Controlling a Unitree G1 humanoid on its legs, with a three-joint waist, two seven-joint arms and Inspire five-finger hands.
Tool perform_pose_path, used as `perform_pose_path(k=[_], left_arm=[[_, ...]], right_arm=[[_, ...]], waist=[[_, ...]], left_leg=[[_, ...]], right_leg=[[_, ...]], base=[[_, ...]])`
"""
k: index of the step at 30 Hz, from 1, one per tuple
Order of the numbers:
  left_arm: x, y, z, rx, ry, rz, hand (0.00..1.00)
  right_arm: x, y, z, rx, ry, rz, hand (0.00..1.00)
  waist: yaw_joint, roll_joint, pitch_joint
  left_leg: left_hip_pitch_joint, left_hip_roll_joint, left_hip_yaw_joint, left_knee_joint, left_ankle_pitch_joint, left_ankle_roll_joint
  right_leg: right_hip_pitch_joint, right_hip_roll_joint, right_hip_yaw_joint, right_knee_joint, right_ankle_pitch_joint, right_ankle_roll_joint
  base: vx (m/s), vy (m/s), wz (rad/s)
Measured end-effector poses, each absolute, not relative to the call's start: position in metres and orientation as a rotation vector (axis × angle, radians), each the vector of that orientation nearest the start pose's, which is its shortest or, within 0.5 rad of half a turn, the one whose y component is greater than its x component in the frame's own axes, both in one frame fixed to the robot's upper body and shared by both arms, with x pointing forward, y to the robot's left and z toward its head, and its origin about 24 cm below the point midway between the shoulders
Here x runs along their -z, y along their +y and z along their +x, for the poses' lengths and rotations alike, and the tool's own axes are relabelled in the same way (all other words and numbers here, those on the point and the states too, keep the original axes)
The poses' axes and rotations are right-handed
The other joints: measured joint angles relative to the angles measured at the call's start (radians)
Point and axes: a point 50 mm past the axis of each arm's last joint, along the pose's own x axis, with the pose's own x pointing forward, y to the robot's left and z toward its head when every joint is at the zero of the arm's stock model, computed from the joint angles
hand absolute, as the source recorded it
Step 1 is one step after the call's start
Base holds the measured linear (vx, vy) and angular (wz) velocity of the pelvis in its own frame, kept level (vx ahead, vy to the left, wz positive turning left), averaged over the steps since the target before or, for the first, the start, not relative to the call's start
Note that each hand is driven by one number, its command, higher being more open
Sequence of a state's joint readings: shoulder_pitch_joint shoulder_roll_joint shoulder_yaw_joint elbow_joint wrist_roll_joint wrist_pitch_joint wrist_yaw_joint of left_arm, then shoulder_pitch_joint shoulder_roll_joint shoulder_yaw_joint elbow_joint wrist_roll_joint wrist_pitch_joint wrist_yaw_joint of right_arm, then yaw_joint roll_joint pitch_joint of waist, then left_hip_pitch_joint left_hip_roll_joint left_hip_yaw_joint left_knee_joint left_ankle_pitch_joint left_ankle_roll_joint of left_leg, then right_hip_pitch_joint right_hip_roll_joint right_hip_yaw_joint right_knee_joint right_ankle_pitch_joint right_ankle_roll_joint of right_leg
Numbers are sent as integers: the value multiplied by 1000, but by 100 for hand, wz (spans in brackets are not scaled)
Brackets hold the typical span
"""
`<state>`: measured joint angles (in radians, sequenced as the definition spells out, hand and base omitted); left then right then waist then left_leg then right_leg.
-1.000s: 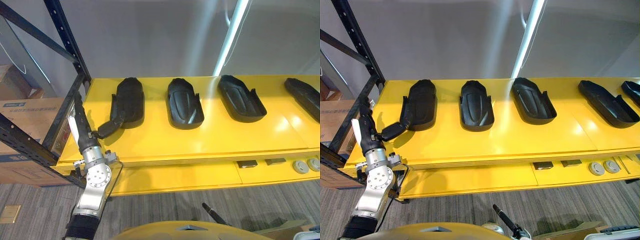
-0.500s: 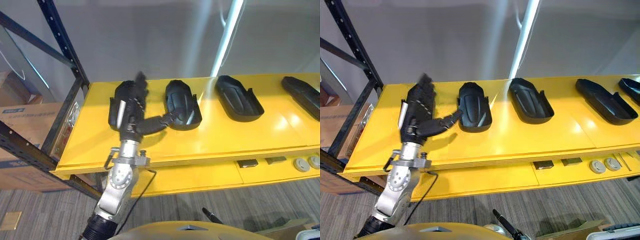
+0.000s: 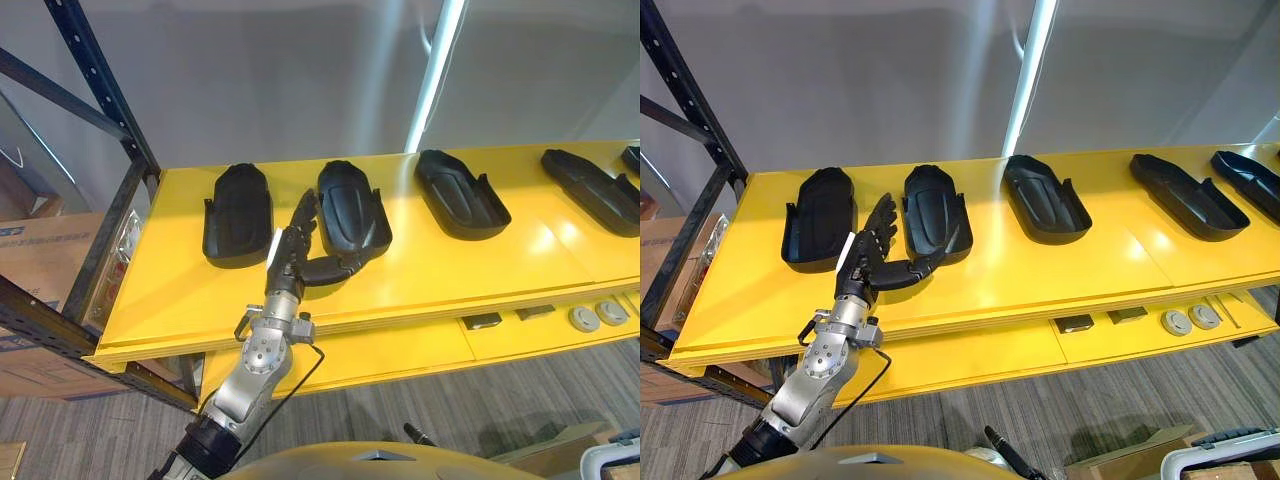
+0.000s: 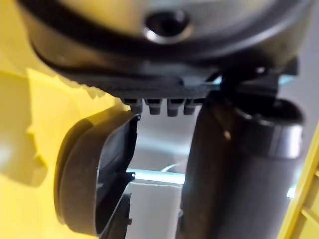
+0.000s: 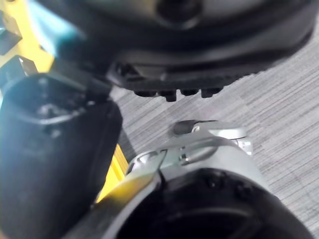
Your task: Walk over and take three plastic housings, then place them on the shelf
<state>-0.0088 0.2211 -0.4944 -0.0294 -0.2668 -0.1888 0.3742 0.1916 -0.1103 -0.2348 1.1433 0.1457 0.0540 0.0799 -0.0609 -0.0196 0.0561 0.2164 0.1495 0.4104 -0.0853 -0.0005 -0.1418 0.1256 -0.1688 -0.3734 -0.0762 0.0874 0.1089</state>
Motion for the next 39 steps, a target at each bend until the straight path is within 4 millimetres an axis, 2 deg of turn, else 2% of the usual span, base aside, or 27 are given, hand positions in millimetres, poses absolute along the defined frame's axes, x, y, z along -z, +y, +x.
perform_pose_path(k=[10,21,39], left_arm=[[-29,97,232,59,6,-58,100],[-21,99,232,40,65,-30,100],[-18,102,232,-13,73,-26,100]], right_arm=[[173,-214,21,347,1323,231,100],[173,-213,22,338,1325,228,100],[173,-213,22,338,1325,231,100]], waist=[[0,-2,0],[0,-8,1],[-2,-9,2]], left_leg=[[1,0,-3,0,0,0],[1,0,-6,0,0,0],[3,0,-7,0,0,0]], right_leg=[[2,-1,-4,0,-4,-6],[4,-1,-8,0,0,0],[8,-1,-8,0,0,0]], base=[[0,0,0],[0,0,0],[0,0,0]])
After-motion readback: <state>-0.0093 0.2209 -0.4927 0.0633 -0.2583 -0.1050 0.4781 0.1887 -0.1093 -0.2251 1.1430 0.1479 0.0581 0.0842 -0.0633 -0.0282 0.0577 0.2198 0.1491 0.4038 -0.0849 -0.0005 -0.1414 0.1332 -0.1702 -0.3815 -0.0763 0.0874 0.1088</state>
